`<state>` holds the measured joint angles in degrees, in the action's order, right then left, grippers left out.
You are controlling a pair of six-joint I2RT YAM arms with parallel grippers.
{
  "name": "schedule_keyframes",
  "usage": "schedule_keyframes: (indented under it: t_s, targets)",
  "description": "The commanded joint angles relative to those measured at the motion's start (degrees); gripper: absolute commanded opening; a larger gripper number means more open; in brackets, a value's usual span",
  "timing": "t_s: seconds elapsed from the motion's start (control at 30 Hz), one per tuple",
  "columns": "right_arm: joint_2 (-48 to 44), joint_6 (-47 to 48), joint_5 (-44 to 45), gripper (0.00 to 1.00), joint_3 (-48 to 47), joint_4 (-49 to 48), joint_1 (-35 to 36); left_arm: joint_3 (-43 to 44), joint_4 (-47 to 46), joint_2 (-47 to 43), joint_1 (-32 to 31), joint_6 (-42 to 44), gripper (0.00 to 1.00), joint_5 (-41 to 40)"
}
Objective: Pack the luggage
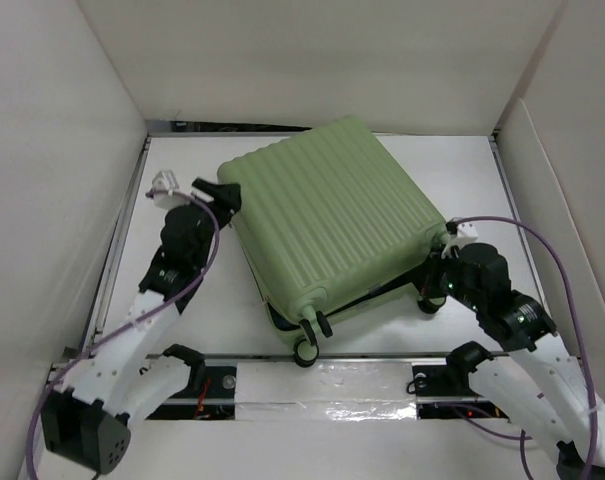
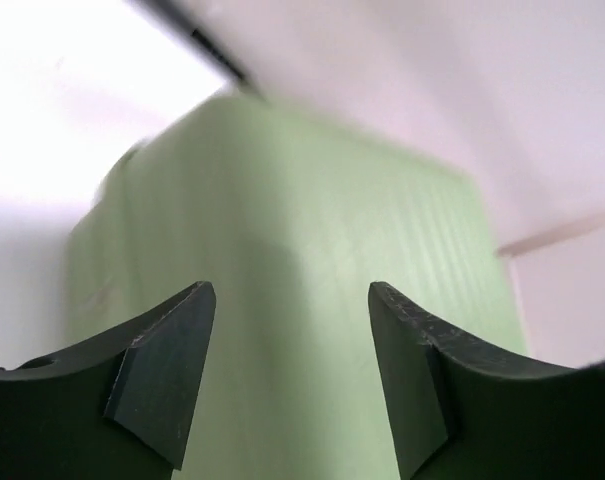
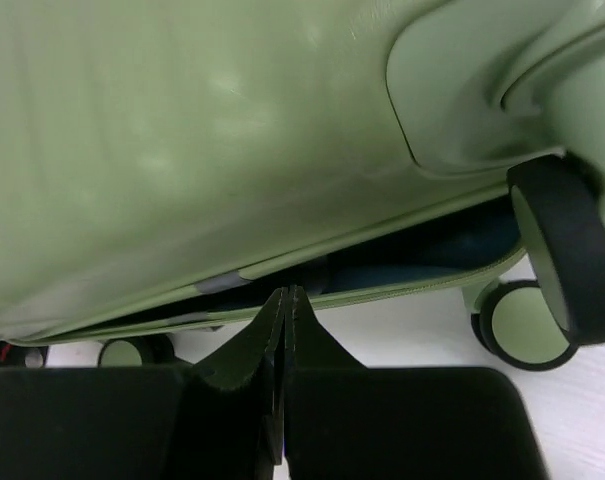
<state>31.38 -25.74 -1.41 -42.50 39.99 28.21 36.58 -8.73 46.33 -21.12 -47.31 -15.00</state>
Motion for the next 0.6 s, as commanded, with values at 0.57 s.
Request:
schedule_keyframes:
  t_s: [0.57]
  targets:
    - [18.45,-4.06,-0.36,0.00,4.71,-4.57,18.55,73.21,17.01,73.11,19.20,18.21,0.65,33.18]
